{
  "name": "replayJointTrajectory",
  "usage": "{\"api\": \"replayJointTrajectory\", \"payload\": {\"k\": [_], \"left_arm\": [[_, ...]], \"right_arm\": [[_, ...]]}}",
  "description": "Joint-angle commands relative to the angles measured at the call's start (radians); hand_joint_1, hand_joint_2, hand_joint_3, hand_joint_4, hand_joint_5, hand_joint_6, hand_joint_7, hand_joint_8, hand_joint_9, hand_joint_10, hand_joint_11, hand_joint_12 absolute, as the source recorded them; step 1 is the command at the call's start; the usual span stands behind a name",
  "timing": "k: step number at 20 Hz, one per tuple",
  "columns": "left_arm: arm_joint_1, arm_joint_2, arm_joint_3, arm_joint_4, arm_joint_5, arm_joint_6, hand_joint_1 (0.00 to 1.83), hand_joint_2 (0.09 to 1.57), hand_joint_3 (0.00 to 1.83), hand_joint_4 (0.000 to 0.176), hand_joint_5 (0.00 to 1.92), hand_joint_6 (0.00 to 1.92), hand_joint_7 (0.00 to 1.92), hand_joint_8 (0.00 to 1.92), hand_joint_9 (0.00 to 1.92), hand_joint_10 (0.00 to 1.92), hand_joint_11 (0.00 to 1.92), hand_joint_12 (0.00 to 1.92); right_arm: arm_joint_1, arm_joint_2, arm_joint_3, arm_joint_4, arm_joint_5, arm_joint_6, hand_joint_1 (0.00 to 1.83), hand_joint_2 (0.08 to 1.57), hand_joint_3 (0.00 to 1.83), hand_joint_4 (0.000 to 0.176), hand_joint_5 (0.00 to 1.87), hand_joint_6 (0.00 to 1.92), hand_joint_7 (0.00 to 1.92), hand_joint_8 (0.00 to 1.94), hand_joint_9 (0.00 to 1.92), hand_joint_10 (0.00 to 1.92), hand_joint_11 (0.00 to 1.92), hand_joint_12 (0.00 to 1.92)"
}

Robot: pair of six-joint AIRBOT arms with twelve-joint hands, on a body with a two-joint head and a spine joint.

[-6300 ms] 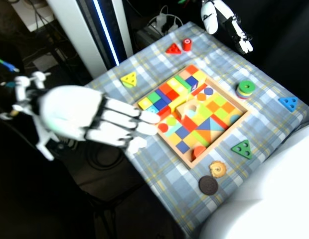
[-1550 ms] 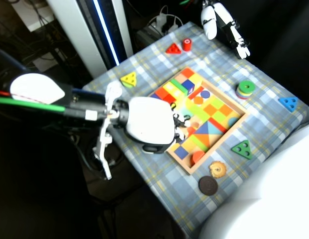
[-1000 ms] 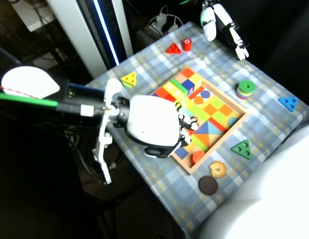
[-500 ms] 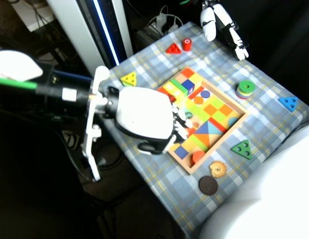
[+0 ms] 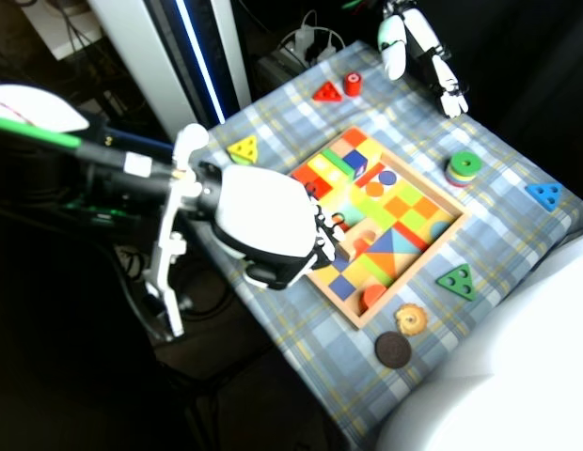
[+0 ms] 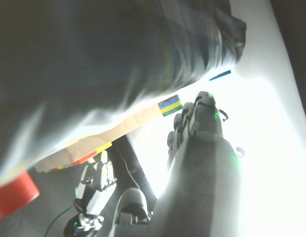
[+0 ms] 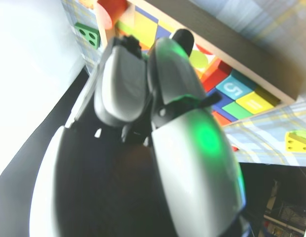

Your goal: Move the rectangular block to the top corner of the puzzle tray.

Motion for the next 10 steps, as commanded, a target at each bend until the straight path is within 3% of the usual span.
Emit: {"api": "replayJointTrajectory", "payload": {"k": [1,2,3,5,6,7,8,9,10], "left_arm": [[-0.014,0.011,0.009,0.047,-0.107,-0.006,0.00,1.22,0.00,0.075,0.21,0.00,0.20,0.00,0.11,0.00,0.00,0.00],[-0.018,0.012,0.010,0.051,-0.105,-0.006,0.00,1.21,0.00,0.073,0.21,0.00,0.20,0.00,0.11,0.00,0.00,0.00],[-0.020,0.013,0.010,0.052,-0.104,-0.006,0.00,1.20,0.00,0.072,0.20,0.00,0.19,0.00,0.10,0.00,0.00,0.00],[-0.018,0.020,0.007,0.053,-0.105,-0.006,0.00,1.21,0.00,0.067,0.20,0.00,0.19,0.00,0.10,0.00,0.00,0.00],[-0.017,0.024,0.004,0.054,-0.105,-0.006,0.00,1.23,0.01,0.062,0.20,0.00,0.19,0.00,0.10,0.00,0.00,0.00],[-0.016,0.026,0.002,0.054,-0.105,-0.006,0.00,1.22,0.00,0.063,0.20,0.00,0.18,0.00,0.09,0.00,0.00,0.00],[-0.015,0.027,0.001,0.054,-0.106,-0.006,0.00,1.23,0.01,0.065,0.20,0.00,0.18,0.00,0.09,0.00,0.00,0.00],[-0.014,0.028,0.001,0.054,-0.107,-0.006,0.00,1.23,0.00,0.075,0.20,0.00,0.18,0.00,0.09,0.00,0.00,0.00],[-0.014,0.028,0.001,0.054,-0.107,-0.006,0.00,1.23,0.01,0.086,0.19,0.00,0.18,0.00,0.09,0.00,0.00,0.00]], "right_arm": [[0.014,-0.008,0.006,0.020,-0.015,-0.003,1.57,1.22,0.00,0.044,0.44,0.01,1.25,1.94,1.49,1.92,1.51,1.92],[0.014,-0.015,0.012,0.015,-0.015,-0.003,1.57,1.20,0.00,0.038,0.45,0.01,1.29,1.94,1.51,1.92,1.53,1.92],[0.014,-0.022,0.018,0.014,-0.015,-0.007,1.51,1.22,0.00,0.096,0.42,0.00,1.30,1.94,1.51,1.92,1.52,1.92],[0.014,-0.037,0.025,0.014,-0.015,-0.014,1.54,1.24,0.01,0.084,0.41,0.00,1.33,1.94,1.55,1.92,1.54,1.92],[0.014,-0.045,0.026,0.014,-0.016,-0.022,1.56,1.23,0.00,0.060,0.42,0.00,1.32,1.94,1.54,1.92,1.53,1.92],[0.014,-0.050,0.027,0.014,-0.016,-0.027,1.58,1.23,0.00,0.069,0.43,0.00,1.31,1.94,1.54,1.92,1.54,1.92],[0.014,-0.055,0.030,0.014,-0.016,-0.033,1.60,1.22,0.00,0.013,0.45,0.01,1.29,1.94,1.55,1.92,1.56,1.92],[0.014,-0.061,0.035,0.014,-0.017,-0.039,1.62,1.22,0.00,0.000,0.45,0.01,1.29,1.94,1.56,1.92,1.57,1.92],[0.014,-0.064,0.038,0.014,-0.020,-0.043,1.58,1.22,0.00,0.000,0.46,0.01,1.31,1.94,1.55,1.92,1.56,1.92]]}}
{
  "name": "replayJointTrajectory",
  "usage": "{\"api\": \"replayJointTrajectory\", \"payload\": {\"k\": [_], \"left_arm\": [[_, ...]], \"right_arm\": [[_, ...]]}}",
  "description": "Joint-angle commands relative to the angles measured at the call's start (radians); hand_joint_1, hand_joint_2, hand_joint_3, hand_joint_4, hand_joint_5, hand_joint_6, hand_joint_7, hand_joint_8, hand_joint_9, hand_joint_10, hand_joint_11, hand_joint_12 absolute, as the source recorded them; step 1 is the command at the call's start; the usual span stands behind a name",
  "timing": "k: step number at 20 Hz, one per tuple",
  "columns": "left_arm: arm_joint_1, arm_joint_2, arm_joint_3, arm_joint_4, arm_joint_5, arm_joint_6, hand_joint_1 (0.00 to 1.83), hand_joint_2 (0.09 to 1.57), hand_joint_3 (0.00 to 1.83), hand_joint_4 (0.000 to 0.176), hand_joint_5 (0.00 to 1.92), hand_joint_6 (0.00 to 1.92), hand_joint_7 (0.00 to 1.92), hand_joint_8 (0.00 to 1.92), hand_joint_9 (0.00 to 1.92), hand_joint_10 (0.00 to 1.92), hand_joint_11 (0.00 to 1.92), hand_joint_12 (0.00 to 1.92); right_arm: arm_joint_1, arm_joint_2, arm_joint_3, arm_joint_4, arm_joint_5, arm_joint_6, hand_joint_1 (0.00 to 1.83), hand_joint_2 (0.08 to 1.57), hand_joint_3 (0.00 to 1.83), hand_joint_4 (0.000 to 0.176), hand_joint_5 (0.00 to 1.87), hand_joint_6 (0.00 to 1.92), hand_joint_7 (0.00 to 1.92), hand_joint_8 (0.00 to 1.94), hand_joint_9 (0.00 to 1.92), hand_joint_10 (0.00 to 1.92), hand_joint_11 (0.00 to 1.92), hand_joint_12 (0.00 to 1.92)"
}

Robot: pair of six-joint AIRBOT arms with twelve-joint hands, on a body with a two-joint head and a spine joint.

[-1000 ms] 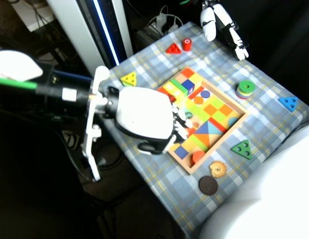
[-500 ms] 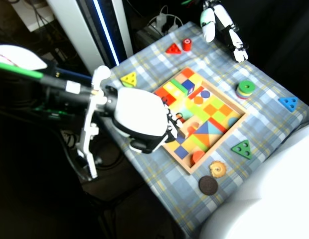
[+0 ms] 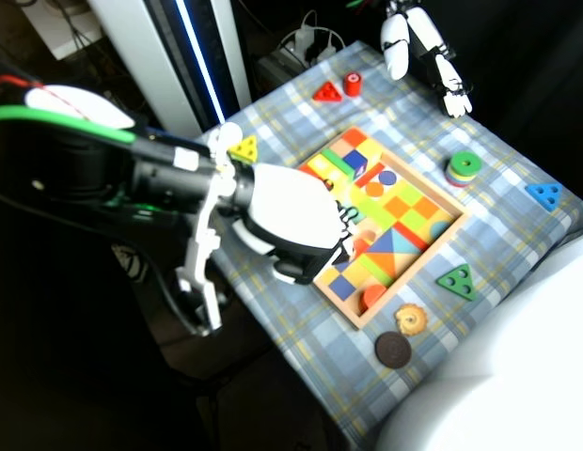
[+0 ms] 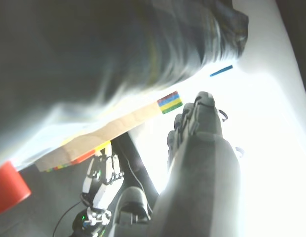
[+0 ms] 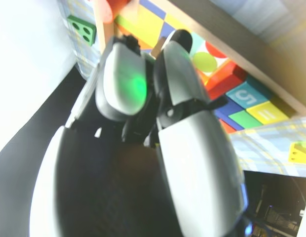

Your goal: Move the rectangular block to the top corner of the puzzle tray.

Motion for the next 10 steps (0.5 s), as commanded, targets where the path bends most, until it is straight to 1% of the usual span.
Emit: {"api": "replayJointTrajectory", "payload": {"k": [1,2,3,4,5,6,7,8,9,10], "left_arm": [[-0.005,0.008,-0.003,0.036,-0.116,-0.006,0.00,1.23,0.00,0.090,0.19,0.00,0.17,0.00,0.09,0.00,0.00,0.00],[-0.005,0.008,-0.002,0.036,-0.117,-0.006,0.00,1.22,0.00,0.095,0.18,0.00,0.17,0.00,0.08,0.00,0.00,0.00],[-0.004,0.008,-0.002,0.036,-0.117,-0.006,0.00,1.22,0.00,0.086,0.19,0.00,0.18,0.00,0.09,0.00,0.00,0.00],[-0.004,0.008,-0.002,0.036,-0.117,-0.006,0.00,1.22,0.00,0.084,0.19,0.00,0.19,0.01,0.10,0.01,0.00,0.00],[-0.003,0.008,-0.003,0.036,-0.117,-0.006,0.00,1.21,0.00,0.097,0.19,0.00,0.19,0.01,0.10,0.01,0.00,0.00],[-0.003,0.008,-0.003,0.035,-0.116,-0.006,0.00,1.22,0.00,0.093,0.19,0.00,0.19,0.01,0.10,0.00,0.00,0.00],[-0.003,0.008,-0.003,0.035,-0.116,-0.006,0.00,1.22,0.00,0.087,0.20,0.01,0.19,0.01,0.10,0.00,0.00,0.00],[-0.004,0.008,-0.003,0.035,-0.117,-0.006,0.00,1.22,0.00,0.091,0.19,0.00,0.19,0.00,0.10,0.00,0.00,0.00],[-0.004,0.008,-0.003,0.035,-0.118,-0.006,0.00,1.22,0.00,0.085,0.19,0.00,0.18,0.00,0.09,0.00,0.00,0.00],[-0.004,0.008,-0.003,0.035,-0.118,-0.006,0.00,1.22,0.00,0.088,0.19,0.00,0.18,0.00,0.09,0.00,0.00,0.00]], "right_arm": [[0.014,-0.001,0.009,0.023,-0.027,-0.012,1.59,1.22,0.00,0.037,0.47,0.01,1.26,1.94,1.52,1.92,1.53,1.92],[0.014,-0.002,0.011,0.023,-0.031,-0.016,1.61,1.21,0.00,0.021,0.48,0.01,1.24,1.94,1.52,1.92,1.52,1.92],[0.014,-0.002,0.013,0.023,-0.033,-0.018,1.62,1.21,0.00,0.016,0.46,0.00,1.23,1.94,1.51,1.92,1.50,1.92],[0.014,-0.002,0.014,0.023,-0.034,-0.018,1.63,1.21,0.00,0.000,0.46,0.00,1.26,1.94,1.52,1.92,1.52,1.92],[0.014,-0.002,0.013,0.023,-0.034,-0.018,1.65,1.20,0.00,0.000,0.48,0.01,1.26,1.94,1.53,1.92,1.53,1.92],[0.014,-0.005,0.013,0.023,-0.034,-0.018,1.60,1.23,0.00,0.000,0.46,0.01,1.32,1.94,1.57,1.92,1.57,1.92],[0.012,-0.007,0.013,0.023,-0.034,-0.018,1.56,1.24,0.01,0.000,0.45,0.00,1.32,1.94,1.56,1.92,1.57,1.92],[0.006,-0.007,0.013,0.023,-0.035,-0.018,1.52,1.25,0.01,0.000,0.45,0.00,1.27,1.94,1.50,1.92,1.52,1.92],[-0.001,-0.007,0.013,0.023,-0.037,-0.018,1.53,1.24,0.01,0.000,0.44,0.00,1.17,1.94,1.42,1.92,1.46,1.92],[-0.007,-0.007,0.013,0.023,-0.038,-0.018,1.54,1.24,0.00,0.000,0.45,0.00,1.14,1.94,1.38,1.92,1.43,1.92]]}}
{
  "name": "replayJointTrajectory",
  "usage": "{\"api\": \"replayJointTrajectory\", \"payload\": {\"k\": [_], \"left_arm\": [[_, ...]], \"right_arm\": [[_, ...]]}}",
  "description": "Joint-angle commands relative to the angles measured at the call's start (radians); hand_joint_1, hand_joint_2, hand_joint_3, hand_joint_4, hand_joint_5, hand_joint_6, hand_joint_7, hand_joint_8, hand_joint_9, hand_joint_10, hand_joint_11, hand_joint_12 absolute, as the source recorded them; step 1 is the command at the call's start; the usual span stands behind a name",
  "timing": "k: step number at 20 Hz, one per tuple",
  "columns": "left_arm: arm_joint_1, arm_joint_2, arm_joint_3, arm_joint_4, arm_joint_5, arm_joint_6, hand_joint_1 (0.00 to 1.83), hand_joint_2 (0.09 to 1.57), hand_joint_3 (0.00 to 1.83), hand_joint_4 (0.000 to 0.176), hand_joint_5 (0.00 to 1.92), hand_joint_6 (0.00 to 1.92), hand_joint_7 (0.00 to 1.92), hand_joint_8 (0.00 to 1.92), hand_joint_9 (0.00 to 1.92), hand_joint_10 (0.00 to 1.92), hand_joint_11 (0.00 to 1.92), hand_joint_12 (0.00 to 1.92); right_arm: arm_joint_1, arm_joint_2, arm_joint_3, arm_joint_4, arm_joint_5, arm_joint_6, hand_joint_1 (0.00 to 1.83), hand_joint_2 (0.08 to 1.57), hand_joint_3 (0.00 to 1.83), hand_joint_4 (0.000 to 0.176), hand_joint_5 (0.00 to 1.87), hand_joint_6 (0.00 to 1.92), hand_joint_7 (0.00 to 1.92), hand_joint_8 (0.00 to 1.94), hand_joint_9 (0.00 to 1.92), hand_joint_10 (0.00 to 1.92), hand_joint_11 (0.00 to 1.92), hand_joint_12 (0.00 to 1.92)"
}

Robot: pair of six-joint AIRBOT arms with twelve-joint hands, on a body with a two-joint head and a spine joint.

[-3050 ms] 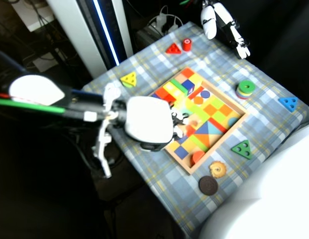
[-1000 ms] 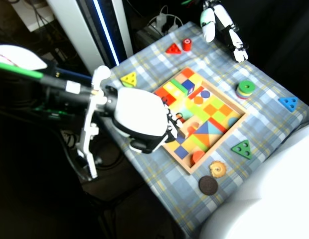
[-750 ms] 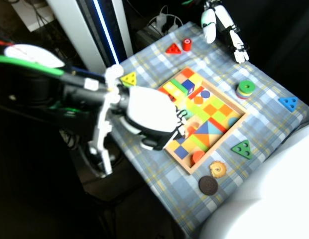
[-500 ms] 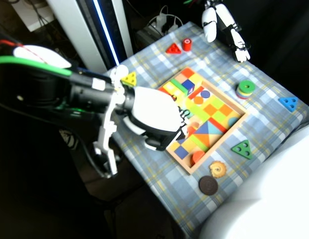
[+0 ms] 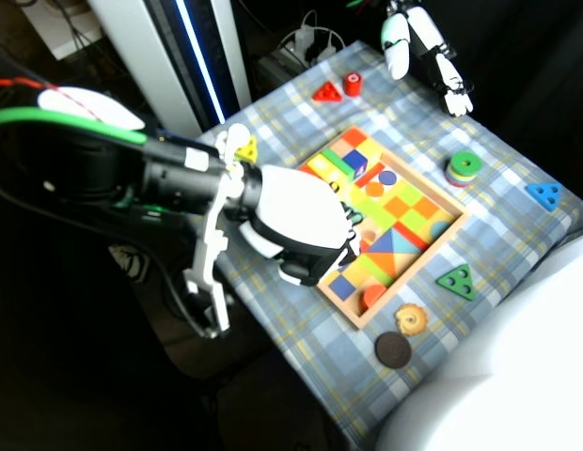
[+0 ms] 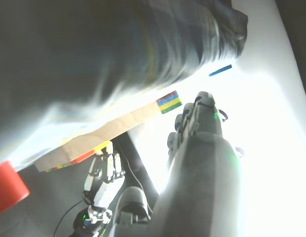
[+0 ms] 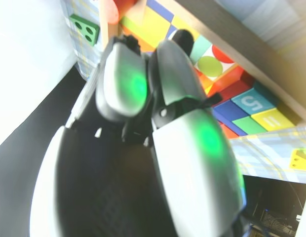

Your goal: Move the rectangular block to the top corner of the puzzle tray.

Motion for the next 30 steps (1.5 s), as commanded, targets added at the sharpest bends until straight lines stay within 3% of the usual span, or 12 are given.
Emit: {"api": "replayJointTrajectory", "payload": {"k": [1,2,8,11,12,14,15,19,20,23,25,30], "left_arm": [[-0.003,0.008,-0.003,0.036,-0.118,-0.006,0.00,1.22,0.00,0.087,0.19,0.00,0.18,0.00,0.09,0.00,0.00,0.00],[-0.003,0.008,-0.004,0.036,-0.118,-0.006,0.00,1.22,0.00,0.085,0.19,0.00,0.18,0.00,0.09,0.00,0.00,0.00],[-0.003,0.008,-0.005,0.036,-0.115,-0.006,0.00,1.22,0.00,0.075,0.20,0.01,0.19,0.01,0.11,0.01,0.02,0.01],[-0.003,0.007,-0.005,0.035,-0.111,-0.006,0.00,1.23,0.00,0.084,0.21,0.01,0.19,0.00,0.11,0.01,0.00,0.00],[-0.003,0.008,-0.005,0.035,-0.107,-0.006,0.00,1.22,0.00,0.091,0.21,0.01,0.19,0.00,0.11,0.01,0.00,0.00],[-0.004,0.008,-0.004,0.034,-0.105,-0.006,0.00,1.22,0.00,0.092,0.21,0.00,0.19,0.00,0.11,0.01,0.00,0.00],[-0.004,0.007,-0.004,0.034,-0.107,-0.006,0.00,1.22,0.00,0.085,0.21,0.01,0.19,0.00,0.11,0.01,0.00,0.00],[-0.004,0.007,-0.004,0.033,-0.106,-0.006,0.00,1.21,0.00,0.086,0.21,0.00,0.18,0.00,0.10,0.00,0.00,0.00],[-0.004,0.007,-0.004,0.033,-0.106,-0.006,0.00,1.21,0.00,0.084,0.21,0.00,0.19,0.00,0.11,0.00,0.00,0.00],[-0.004,0.006,-0.005,0.032,-0.105,-0.006,0.00,1.23,0.01,0.054,0.23,0.01,0.20,0.01,0.12,0.01,0.00,0.00],[-0.004,0.006,-0.004,0.032,-0.101,-0.006,0.00,1.23,0.00,0.072,0.21,0.00,0.19,0.00,0.11,0.01,0.00,0.00],[-0.004,0.006,-0.005,0.030,-0.099,-0.006,0.00,1.21,0.00,0.078,0.21,0.00,0.18,0.00,0.09,0.00,0.00,0.00]], "right_arm": [[-0.003,0.000,0.002,0.023,-0.031,-0.008,1.54,1.24,0.00,0.000,0.43,0.00,1.11,1.94,1.36,1.92,1.43,1.92],[-0.010,0.000,0.000,0.023,-0.034,-0.008,1.67,1.20,0.00,0.000,0.46,0.01,1.10,1.94,1.40,1.92,1.48,1.92],[-0.042,0.005,-0.007,0.019,-0.052,-0.008,1.66,1.17,0.00,0.006,0.50,0.00,1.17,1.94,1.45,1.92,1.52,1.92],[-0.058,0.020,-0.009,0.013,-0.068,-0.008,1.68,1.17,0.00,0.053,0.48,0.00,1.06,1.94,1.31,1.92,1.38,1.92],[-0.058,0.022,-0.009,0.010,-0.071,-0.008,1.68,1.17,0.00,0.020,0.49,0.00,0.99,1.94,1.28,1.92,1.36,1.92],[-0.057,0.022,-0.008,0.004,-0.077,-0.008,1.62,1.20,0.00,0.025,0.49,0.00,0.95,1.94,1.24,1.92,1.30,1.92],[-0.054,0.022,-0.008,-0.001,-0.079,-0.008,1.59,1.21,0.01,0.048,0.49,0.00,0.87,1.94,1.16,1.92,1.22,1.92],[-0.045,0.022,-0.008,-0.017,-0.094,-0.008,1.59,1.19,0.00,0.050,0.48,0.01,1.06,1.94,1.35,1.92,1.43,1.92],[-0.042,0.025,-0.008,-0.020,-0.099,-0.008,1.61,1.19,0.00,0.023,0.49,0.01,1.20,1.94,1.45,1.92,1.52,1.92],[-0.030,0.026,-0.007,-0.040,-0.113,-0.008,1.66,1.18,0.00,0.000,0.49,0.01,1.17,1.94,1.50,1.92,1.56,1.92],[-0.028,0.033,-0.008,-0.045,-0.119,-0.008,1.65,1.20,0.00,0.000,0.48,0.00,1.21,1.94,1.51,1.92,1.57,1.92],[-0.016,0.047,-0.010,-0.050,-0.125,-0.008,1.65,1.21,0.01,0.000,0.48,0.00,1.28,1.94,1.53,1.92,1.60,1.92]]}}
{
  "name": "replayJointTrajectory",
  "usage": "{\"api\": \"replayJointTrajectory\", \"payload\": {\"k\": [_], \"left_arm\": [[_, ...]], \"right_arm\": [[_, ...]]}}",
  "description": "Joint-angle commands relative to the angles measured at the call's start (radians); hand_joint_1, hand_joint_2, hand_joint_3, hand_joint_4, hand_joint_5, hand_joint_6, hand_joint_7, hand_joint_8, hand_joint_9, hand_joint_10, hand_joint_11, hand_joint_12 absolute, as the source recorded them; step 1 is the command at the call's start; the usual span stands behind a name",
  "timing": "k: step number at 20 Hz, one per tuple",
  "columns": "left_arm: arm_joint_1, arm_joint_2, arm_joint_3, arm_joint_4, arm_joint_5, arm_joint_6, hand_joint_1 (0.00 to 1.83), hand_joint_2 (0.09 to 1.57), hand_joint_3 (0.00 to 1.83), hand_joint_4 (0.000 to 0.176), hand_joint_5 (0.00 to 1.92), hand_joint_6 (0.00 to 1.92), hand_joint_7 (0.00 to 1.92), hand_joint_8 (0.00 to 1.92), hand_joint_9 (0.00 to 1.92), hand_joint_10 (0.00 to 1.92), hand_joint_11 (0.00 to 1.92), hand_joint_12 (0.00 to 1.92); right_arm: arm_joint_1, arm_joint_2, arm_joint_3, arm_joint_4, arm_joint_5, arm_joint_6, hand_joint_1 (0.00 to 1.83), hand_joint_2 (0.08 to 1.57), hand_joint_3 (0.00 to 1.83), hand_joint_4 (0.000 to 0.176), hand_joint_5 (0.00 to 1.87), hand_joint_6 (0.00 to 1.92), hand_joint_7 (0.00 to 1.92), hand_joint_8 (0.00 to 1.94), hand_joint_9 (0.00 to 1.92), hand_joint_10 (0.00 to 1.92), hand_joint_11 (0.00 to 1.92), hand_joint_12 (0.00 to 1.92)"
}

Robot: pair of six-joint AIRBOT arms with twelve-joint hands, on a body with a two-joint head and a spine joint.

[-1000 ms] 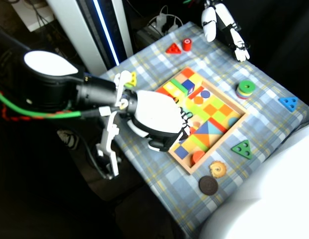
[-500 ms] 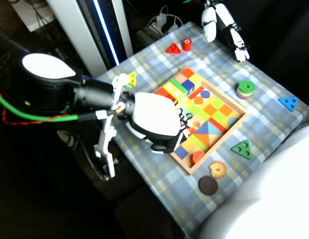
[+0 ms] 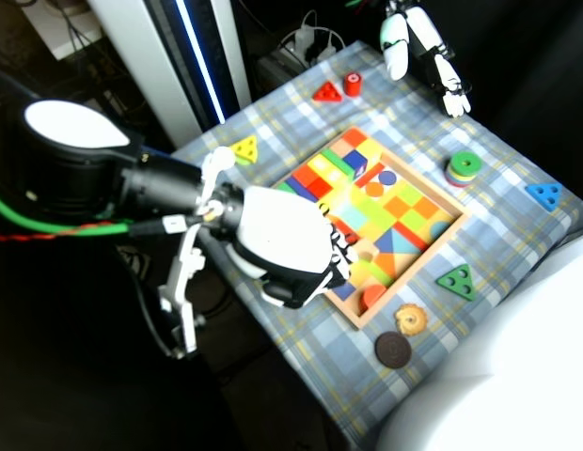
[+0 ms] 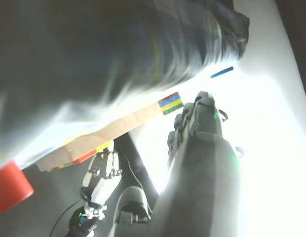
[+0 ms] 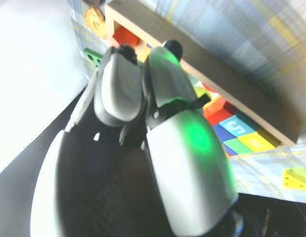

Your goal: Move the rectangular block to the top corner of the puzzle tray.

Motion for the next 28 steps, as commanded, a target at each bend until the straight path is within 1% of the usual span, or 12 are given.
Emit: {"api": "replayJointTrajectory", "payload": {"k": [1,5,7,14,15,19,22,23,24,26,27,28], "left_arm": [[-0.005,0.006,0.001,0.035,-0.107,-0.006,0.00,1.21,0.00,0.067,0.22,0.00,0.19,0.00,0.11,0.01,0.00,0.00],[-0.005,0.005,0.000,0.035,-0.104,-0.006,0.00,1.22,0.00,0.078,0.21,0.00,0.18,0.00,0.11,0.01,0.00,0.00],[-0.005,0.004,0.000,0.034,-0.104,-0.006,0.00,1.21,0.00,0.079,0.21,0.00,0.19,0.00,0.11,0.00,0.00,0.00],[-0.005,0.003,-0.001,0.035,-0.104,-0.006,0.00,1.20,0.00,0.081,0.20,0.00,0.19,0.00,0.11,0.00,0.00,0.00],[-0.005,0.003,-0.001,0.035,-0.104,-0.006,0.00,1.20,0.00,0.072,0.21,0.00,0.21,0.01,0.12,0.01,0.02,0.01],[-0.005,0.002,-0.003,0.035,-0.106,-0.006,0.00,1.18,0.00,0.088,0.20,0.00,0.20,0.00,0.12,0.00,0.03,0.02],[-0.005,0.001,-0.003,0.037,-0.110,-0.008,0.00,1.21,0.00,0.072,0.20,0.00,0.19,0.00,0.10,0.00,0.01,0.02],[-0.006,0.001,-0.002,0.038,-0.110,-0.010,0.00,1.21,0.00,0.071,0.20,0.00,0.20,0.00,0.11,0.00,0.02,0.03],[-0.006,0.001,-0.002,0.039,-0.111,-0.011,0.00,1.23,0.01,0.053,0.22,0.01,0.21,0.01,0.12,0.01,0.01,0.03],[-0.006,0.000,-0.002,0.039,-0.110,-0.014,0.00,1.23,0.00,0.064,0.22,0.00,0.21,0.00,0.12,0.00,0.00,0.00],[-0.006,-0.001,-0.002,0.039,-0.110,-0.015,0.00,1.23,0.01,0.067,0.21,0.00,0.20,0.00,0.11,0.00,0.00,0.00],[-0.005,-0.001,-0.002,0.039,-0.110,-0.015,0.00,1.21,0.00,0.077,0.21,0.00,0.20,0.00,0.10,0.00,0.00,0.00]], "right_arm": [[0.009,0.005,0.001,-0.005,-0.039,-0.010,1.64,1.21,0.01,0.000,0.48,0.00,1.27,1.94,1.55,1.92,1.62,1.92],[0.010,0.010,0.002,-0.029,-0.064,-0.010,1.62,1.21,0.00,0.016,0.47,0.00,1.19,1.94,1.53,1.92,1.61,1.92],[0.010,0.010,0.012,-0.039,-0.079,-0.010,1.64,1.20,0.00,0.000,0.48,0.00,1.30,1.94,1.56,1.92,1.64,1.92],[0.010,0.009,0.030,-0.040,-0.093,-0.010,1.67,1.19,0.00,0.000,0.47,0.00,1.27,1.94,1.53,1.92,1.60,1.92],[0.010,0.006,0.034,-0.040,-0.097,-0.010,1.68,1.18,0.00,0.000,0.47,0.00,1.25,1.94,1.50,1.92,1.58,1.92],[0.012,-0.010,0.065,-0.040,-0.110,-0.011,1.72,1.17,0.00,0.000,0.49,0.00,1.27,1.94,1.50,1.92,1.57,1.92],[0.018,-0.010,0.088,-0.040,-0.120,-0.018,1.68,1.19,0.00,0.000,0.47,0.00,1.29,1.94,1.51,1.92,1.56,1.92],[0.019,-0.010,0.092,-0.040,-0.125,-0.022,1.66,1.20,0.01,0.000,0.46,0.00,1.10,1.94,1.49,1.92,1.55,1.92],[0.019,-0.010,0.099,-0.040,-0.130,-0.026,1.67,1.20,0.00,0.000,0.47,0.00,1.11,1.94,1.48,1.92,1.54,1.92],[0.019,-0.016,0.114,-0.040,-0.137,-0.029,1.68,1.19,0.00,0.000,0.47,0.00,1.13,1.94,1.46,1.92,1.52,1.92],[0.019,-0.017,0.116,-0.038,-0.138,-0.029,1.71,1.18,0.00,0.000,0.48,0.00,1.02,1.83,1.48,1.92,1.54,1.92],[0.021,-0.017,0.116,-0.036,-0.139,-0.029,1.70,1.18,0.00,0.000,0.48,0.00,1.02,1.92,1.46,1.92,1.53,1.92]]}}
